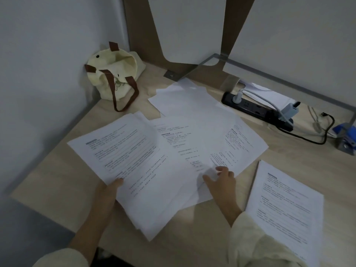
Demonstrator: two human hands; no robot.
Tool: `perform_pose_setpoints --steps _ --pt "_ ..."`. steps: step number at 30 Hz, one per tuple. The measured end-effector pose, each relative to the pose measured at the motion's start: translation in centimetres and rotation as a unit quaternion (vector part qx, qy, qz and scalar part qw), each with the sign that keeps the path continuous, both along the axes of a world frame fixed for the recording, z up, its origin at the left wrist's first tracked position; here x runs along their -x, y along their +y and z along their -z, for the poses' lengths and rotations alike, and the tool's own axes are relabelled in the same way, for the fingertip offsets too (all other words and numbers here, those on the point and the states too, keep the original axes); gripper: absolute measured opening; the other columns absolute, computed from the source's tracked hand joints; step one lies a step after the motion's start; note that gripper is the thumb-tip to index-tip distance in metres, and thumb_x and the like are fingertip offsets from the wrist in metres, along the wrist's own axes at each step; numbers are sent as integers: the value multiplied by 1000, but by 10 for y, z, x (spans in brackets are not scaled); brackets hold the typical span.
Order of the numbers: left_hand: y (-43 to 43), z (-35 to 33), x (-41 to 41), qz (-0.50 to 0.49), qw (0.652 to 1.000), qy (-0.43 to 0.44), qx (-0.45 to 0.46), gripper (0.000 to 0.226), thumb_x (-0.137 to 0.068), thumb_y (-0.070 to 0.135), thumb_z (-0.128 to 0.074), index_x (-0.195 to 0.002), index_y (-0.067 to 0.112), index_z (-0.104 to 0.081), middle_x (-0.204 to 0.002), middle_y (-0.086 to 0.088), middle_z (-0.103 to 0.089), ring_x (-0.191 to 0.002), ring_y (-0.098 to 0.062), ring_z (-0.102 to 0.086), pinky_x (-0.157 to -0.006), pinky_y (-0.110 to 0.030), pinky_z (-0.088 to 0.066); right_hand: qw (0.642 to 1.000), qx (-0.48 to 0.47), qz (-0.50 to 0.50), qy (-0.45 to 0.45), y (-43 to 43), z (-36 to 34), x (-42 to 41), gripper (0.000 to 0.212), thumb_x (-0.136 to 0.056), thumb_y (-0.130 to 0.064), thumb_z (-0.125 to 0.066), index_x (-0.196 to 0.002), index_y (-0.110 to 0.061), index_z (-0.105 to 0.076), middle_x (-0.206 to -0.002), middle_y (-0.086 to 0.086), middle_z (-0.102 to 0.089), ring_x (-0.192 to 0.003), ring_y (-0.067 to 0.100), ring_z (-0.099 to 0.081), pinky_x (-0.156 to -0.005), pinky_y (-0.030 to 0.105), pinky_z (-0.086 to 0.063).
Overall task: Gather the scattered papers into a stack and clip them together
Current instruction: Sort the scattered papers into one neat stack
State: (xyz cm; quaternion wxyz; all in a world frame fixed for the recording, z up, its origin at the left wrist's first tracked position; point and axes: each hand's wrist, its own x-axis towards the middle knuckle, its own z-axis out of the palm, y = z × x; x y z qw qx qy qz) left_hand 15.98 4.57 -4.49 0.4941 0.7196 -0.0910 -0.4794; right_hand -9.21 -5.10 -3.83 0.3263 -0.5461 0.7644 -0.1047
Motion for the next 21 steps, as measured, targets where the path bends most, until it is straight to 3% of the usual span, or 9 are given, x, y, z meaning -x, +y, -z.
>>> perform_pose_setpoints --steps 3,7,9,11,13,17,21 --pt "16 -1 -13 -2 999 -36 -12 37 -89 7 -52 -126 5 -54 -120 -9 -59 -109 -28 -55 -99 -43 -40 993 -6 -61 96 -6 5 -5 67 -74 -40 -69 -126 -8 -40 -123 13 -44 -114 31 -41 -97 36 -36" --pt "32 -4 -27 -22 998 -45 -25 28 -89 4 -50 -116 8 -58 -108 -7 -61 -99 -26 -55 -89 -37 -40 994 -49 -63 77 -9 6 -13 54 -81 -36 -62 -121 -5 -44 -119 14 -53 -111 31 -46 -90 36 -39" --pt "36 -9 -31 -23 999 -40 -24 21 -90 5 -50 -107 11 -60 -98 -4 -61 -93 -25 -55 -86 -35 -42 997 -46 -66 24 -6 2 -14 40 -89 -26 -54 -122 -4 -46 -118 15 -56 -106 31 -51 -80 32 -41" --pt "39 -15 -34 -29 999 -32 -22 18 -90 4 -49 -88 16 -62 -86 1 -59 -82 -21 -54 -73 -31 -43 997 -11 -64 -41 -2 -3 -11 26 -94 -16 -45 -117 -5 -49 -111 14 -61 -88 27 -54 -71 28 -40" --pt "41 -20 -36 -31 999 -22 -12 24 -90 3 -47 -79 21 -59 -82 2 -58 -77 -17 -53 -68 -28 -41 994 23 -39 -100 -1 -9 -5 25 -95 -11 -41 -116 -6 -53 -106 9 -61 -86 21 -52 -75 28 -41" --pt "37 -25 -37 1 1000 20 8 20 -91 6 -44 -100 13 -60 -91 -2 -61 -84 -19 -55 -68 -28 -45 972 -11 13 -233 -1 -20 18 22 -92 -4 -43 -100 -16 -58 -95 3 -63 -87 21 -59 -86 35 -47" --pt "15 -27 -22 7 998 61 33 24 -90 1 -41 -92 9 -63 -80 -2 -68 -80 -20 -56 -69 -29 -46 959 -119 13 -259 8 -17 36 19 -91 -1 -47 -91 -12 -63 -98 14 -67 -88 29 -63 -89 44 -49"
